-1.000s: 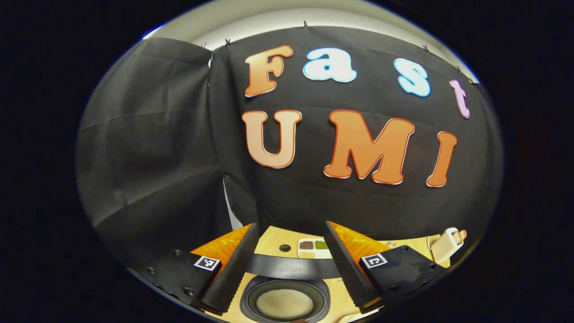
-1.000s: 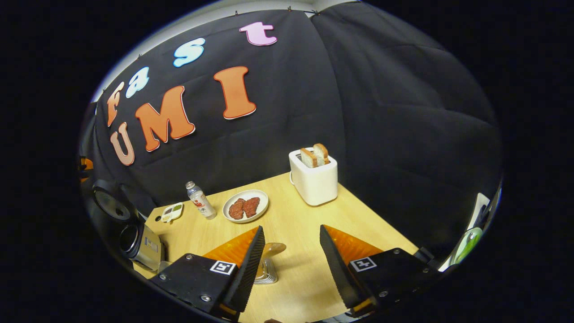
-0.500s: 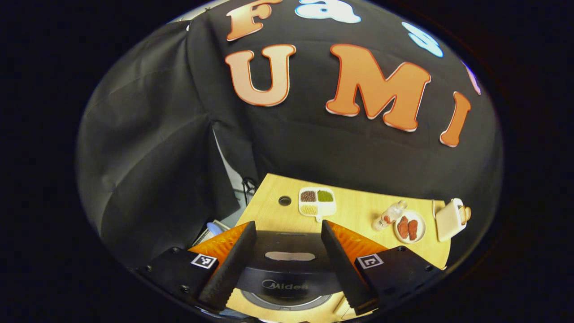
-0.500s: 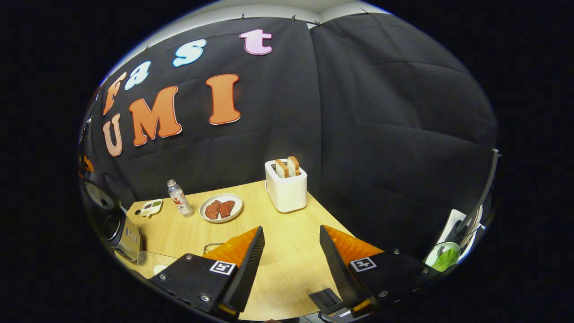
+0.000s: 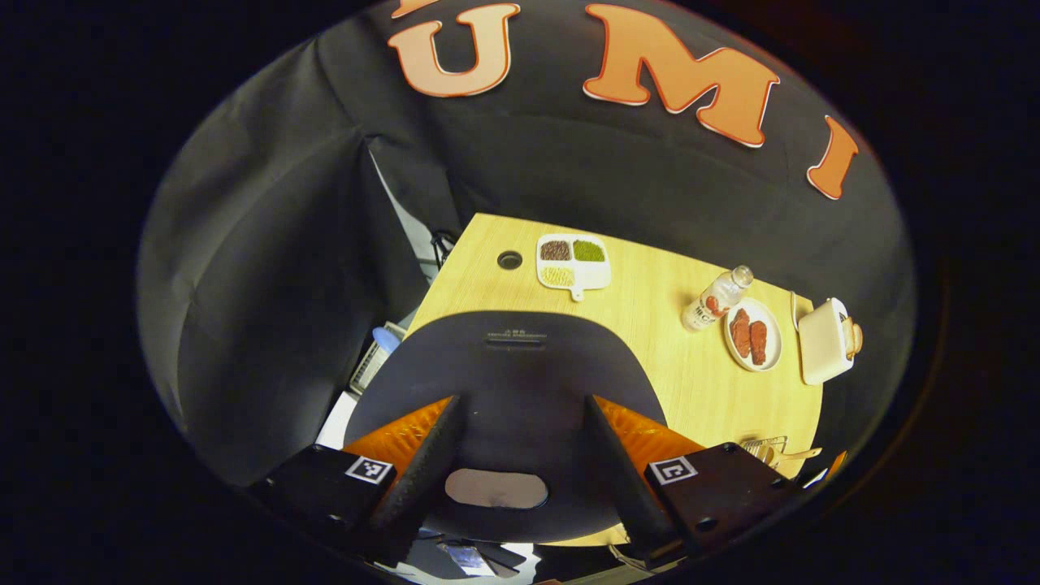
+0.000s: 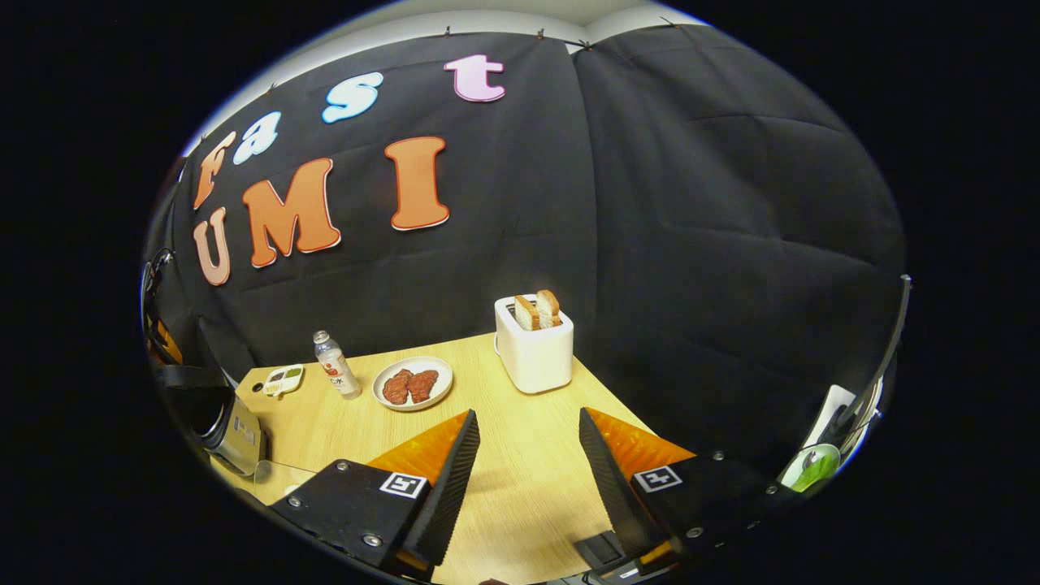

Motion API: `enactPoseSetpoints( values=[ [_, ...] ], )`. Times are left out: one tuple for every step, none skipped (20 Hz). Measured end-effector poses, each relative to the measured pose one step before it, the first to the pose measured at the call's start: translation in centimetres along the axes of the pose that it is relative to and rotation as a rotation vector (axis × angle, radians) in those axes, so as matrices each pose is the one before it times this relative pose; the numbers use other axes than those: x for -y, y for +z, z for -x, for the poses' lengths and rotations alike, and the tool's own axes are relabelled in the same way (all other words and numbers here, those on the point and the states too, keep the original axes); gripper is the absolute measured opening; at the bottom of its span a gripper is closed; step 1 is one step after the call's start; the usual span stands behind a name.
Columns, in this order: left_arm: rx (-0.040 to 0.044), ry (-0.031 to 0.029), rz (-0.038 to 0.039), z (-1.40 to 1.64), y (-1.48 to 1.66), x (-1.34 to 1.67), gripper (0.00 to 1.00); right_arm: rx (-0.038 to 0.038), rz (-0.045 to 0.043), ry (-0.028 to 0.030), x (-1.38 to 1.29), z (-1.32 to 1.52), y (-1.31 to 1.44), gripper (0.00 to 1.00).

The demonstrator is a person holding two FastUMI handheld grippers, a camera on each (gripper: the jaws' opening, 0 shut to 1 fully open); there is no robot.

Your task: Close the left gripper, press the button to open the rice cooker; take a wooden spoon from the chopstick holder with the right hand, scoop a spoonful of rice and pour it into the rice cooker, then put the wooden spoon back into the chopstick holder.

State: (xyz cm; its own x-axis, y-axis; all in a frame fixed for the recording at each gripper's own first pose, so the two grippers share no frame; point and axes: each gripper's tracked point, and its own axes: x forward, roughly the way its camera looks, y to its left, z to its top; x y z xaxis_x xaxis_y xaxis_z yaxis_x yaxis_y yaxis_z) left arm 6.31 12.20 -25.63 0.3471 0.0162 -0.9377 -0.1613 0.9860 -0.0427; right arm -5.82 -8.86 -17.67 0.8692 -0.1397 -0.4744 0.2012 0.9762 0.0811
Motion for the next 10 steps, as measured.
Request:
enactPoseSetpoints(
  values=[
    [-0.03003,0.0042,-0.00372,-0.414,-1.205,0.08,0.99,-0.00044,0.00252,0.00979,-0.261,0.092,0.135,0.78],
    [-0.02999,0.00033,-0.00038,-0.665,-0.899,0.194,0.99,0.00093,-0.00236,0.01291,-0.48,-0.022,0.123,0.78],
    [-0.03217,-0.00108,0.00828,-0.504,-0.86,0.057,0.98,-0.00079,-0.00181,0.00905,-0.427,-0.098,0.036,0.78],
    [-0.03909,-0.00374,0.00817,-0.719,-0.721,0.049,0.99,-0.00105,0.00026,0.00681,-0.328,-0.153,0.009,0.78],
    [-0.03634,-0.00252,0.01439,-0.98,-0.634,-0.153,0.99,-0.0017,0.00382,0.00427,-0.174,-0.089,-0.043,0.78],
    [-0.0429,0.00106,0.01324,-0.662,-0.647,-0.173,0.99,-0.00096,0.0068,0.00194,-0.213,-0.043,0.046,0.78],
    [-0.04406,0.001,0.01479,-0.596,-0.544,-0.234,0.99,-0.00096,0.00308,0.00199,-0.111,-0.031,0.041,0.78],
    [-0.03695,0.00054,0.01629,-0.428,-0.398,-0.078,0.98,0.0001,0.00206,0.0039,-0.392,-0.037,0.073,0.78],
    [-0.00053,-0.0008,-0.0005,-0.179,0.372,-0.048,0.98,-0.0015,0.00434,0.00212,-0.207,0.021,-0.015,0.78],
    [-0.01188,0.00125,-0.00875,-0.21,0.002,-0.051,1.0,-0.00334,0.00657,-0.0012,-0.085,-0.044,-0.162,0.78]
  ],
)
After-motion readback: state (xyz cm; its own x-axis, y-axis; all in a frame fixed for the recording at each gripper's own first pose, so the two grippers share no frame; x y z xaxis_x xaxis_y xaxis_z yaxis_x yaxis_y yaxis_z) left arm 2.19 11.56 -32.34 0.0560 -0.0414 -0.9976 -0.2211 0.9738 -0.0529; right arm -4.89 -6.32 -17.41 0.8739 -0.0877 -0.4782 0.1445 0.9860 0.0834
